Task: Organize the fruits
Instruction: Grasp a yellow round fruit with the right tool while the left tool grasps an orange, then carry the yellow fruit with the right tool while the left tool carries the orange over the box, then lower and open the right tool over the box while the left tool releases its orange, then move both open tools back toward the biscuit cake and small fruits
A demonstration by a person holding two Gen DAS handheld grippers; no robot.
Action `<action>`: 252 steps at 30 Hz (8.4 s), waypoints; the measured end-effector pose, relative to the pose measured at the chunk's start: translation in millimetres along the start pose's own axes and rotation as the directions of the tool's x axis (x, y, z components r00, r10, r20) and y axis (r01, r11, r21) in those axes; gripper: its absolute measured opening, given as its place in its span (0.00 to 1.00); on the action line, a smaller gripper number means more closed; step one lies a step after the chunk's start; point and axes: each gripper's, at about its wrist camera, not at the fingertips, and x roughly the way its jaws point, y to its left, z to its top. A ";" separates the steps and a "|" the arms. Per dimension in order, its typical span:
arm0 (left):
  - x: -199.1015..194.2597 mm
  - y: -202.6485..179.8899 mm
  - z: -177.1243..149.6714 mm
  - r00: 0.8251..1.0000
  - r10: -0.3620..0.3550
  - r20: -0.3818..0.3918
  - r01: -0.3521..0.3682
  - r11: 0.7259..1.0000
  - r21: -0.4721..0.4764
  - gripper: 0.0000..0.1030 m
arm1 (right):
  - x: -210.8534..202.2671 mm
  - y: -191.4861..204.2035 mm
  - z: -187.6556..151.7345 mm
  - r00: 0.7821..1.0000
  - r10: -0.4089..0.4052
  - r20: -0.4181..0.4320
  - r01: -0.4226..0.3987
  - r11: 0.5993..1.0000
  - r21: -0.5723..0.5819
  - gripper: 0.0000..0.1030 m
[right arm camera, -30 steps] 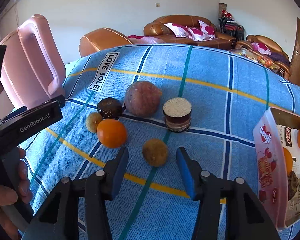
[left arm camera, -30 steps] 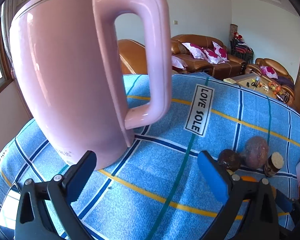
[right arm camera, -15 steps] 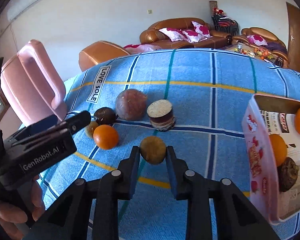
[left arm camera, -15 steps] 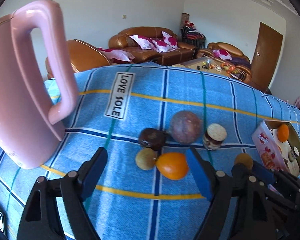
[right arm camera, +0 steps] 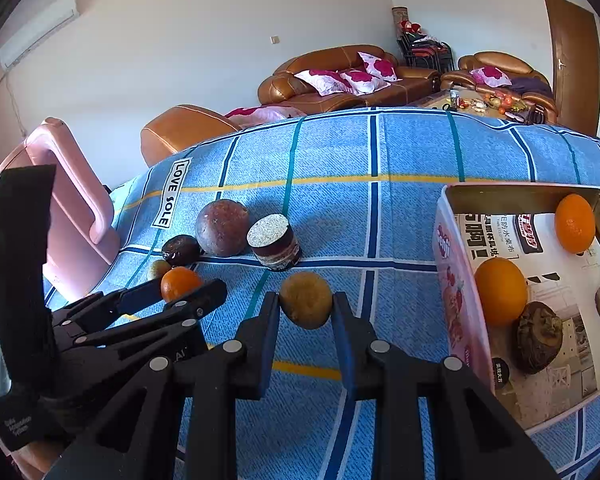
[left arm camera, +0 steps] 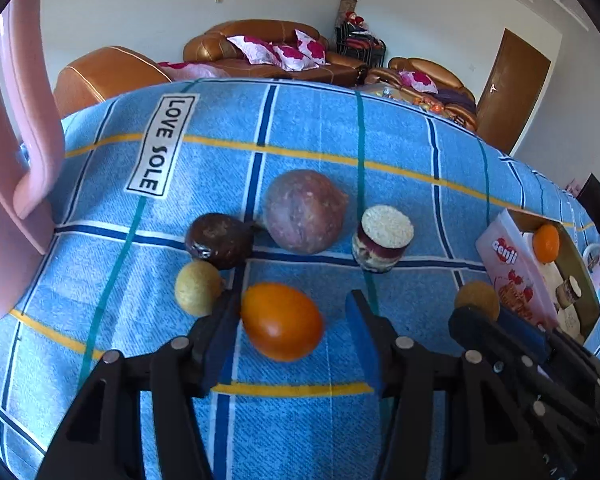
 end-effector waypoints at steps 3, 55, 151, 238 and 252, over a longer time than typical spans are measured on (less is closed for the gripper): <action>1.1 -0.1 1.3 1.000 0.003 0.002 -0.003 1.000 0.001 0.52 | 1.6 1.6 -0.5 1.000 0.007 -0.006 -0.007 1.000 -0.004 0.28; -63.4 -9.5 -17.6 0.885 0.255 0.389 -0.276 0.961 -0.001 0.35 | -50.7 25.3 -8.7 0.943 -0.129 0.308 0.186 0.969 -0.164 0.28; -68.4 -194.4 -51.8 0.922 0.022 0.386 -0.112 0.971 0.213 0.35 | -128.7 -159.2 -14.1 0.852 -0.407 0.330 0.424 0.905 0.021 0.28; -65.4 -189.2 -50.0 0.912 0.125 0.390 -0.161 0.985 0.060 1.00 | -145.3 -173.5 -12.7 0.791 -0.392 0.470 0.380 0.916 0.126 0.70; -62.8 -157.4 -48.1 0.922 0.173 0.348 -0.209 0.975 0.071 1.00 | -136.3 -143.2 -21.1 0.825 -0.376 0.422 0.357 0.925 0.128 0.70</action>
